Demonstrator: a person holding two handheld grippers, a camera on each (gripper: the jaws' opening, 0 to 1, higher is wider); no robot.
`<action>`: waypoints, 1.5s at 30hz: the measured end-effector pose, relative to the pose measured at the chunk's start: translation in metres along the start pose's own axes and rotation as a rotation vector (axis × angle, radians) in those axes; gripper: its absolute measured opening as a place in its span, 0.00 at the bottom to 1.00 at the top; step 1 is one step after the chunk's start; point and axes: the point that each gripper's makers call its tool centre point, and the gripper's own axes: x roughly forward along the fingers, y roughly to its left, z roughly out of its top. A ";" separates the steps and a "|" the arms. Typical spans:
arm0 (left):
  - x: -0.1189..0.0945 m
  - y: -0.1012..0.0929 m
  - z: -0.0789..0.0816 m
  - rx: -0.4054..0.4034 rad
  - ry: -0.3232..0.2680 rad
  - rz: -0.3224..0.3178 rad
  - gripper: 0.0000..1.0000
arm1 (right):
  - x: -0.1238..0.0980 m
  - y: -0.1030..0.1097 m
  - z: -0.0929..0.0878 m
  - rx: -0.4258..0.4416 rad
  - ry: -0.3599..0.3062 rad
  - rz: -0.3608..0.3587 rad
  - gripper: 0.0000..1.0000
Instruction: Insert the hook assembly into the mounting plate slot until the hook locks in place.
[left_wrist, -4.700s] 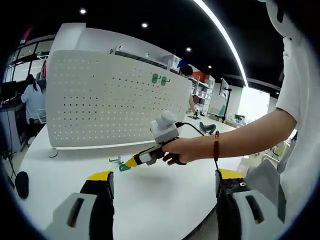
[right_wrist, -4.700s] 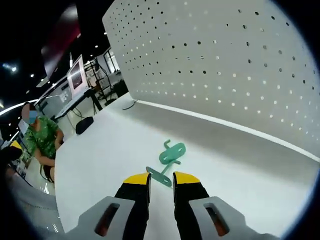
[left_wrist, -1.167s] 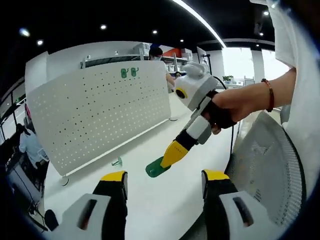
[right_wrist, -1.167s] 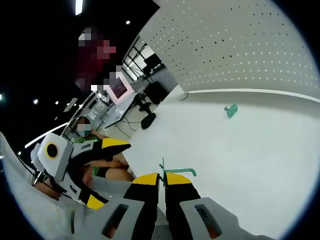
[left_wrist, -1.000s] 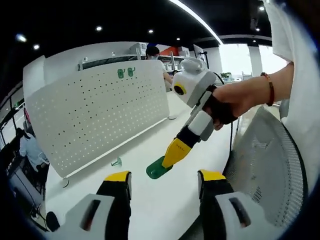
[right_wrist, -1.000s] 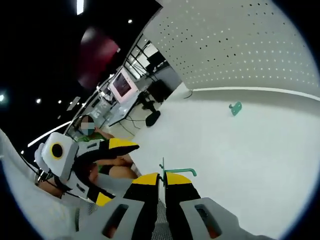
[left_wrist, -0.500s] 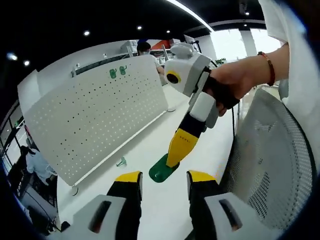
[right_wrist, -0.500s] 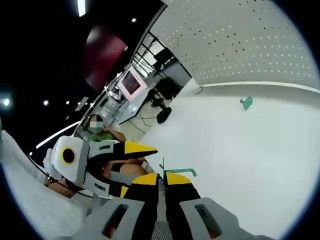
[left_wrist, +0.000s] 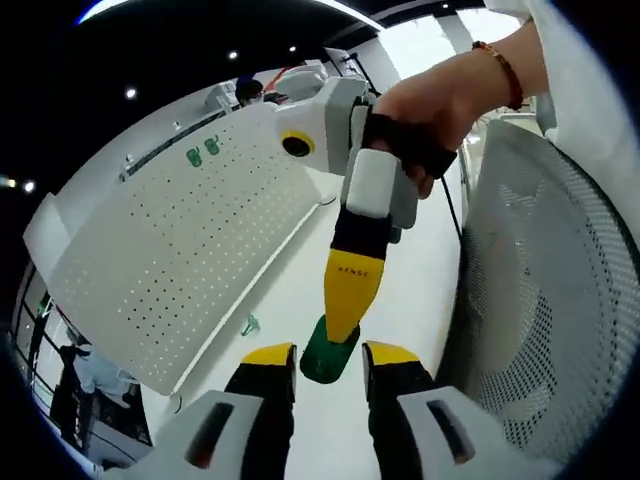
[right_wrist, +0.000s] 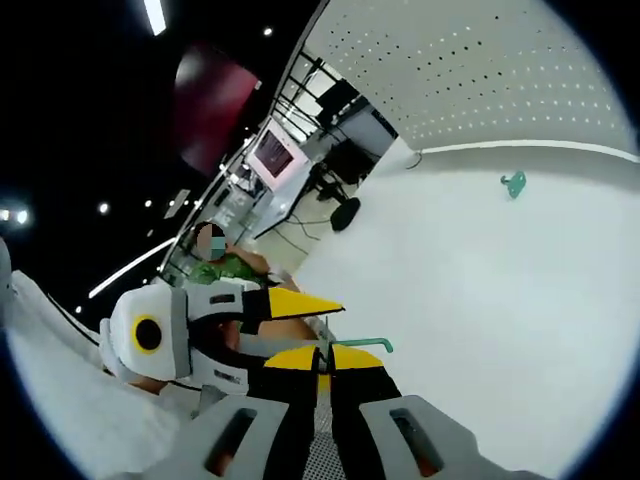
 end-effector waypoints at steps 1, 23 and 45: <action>0.000 0.000 -0.001 0.010 0.005 -0.001 0.23 | 0.000 0.003 -0.001 0.017 0.007 0.018 0.03; -0.002 -0.002 0.004 -0.011 -0.012 -0.007 0.18 | -0.001 0.010 0.007 -0.149 -0.012 0.075 0.12; -0.013 0.020 0.016 -0.363 -0.156 0.005 0.17 | -0.028 0.005 0.039 -0.249 -0.194 0.043 0.20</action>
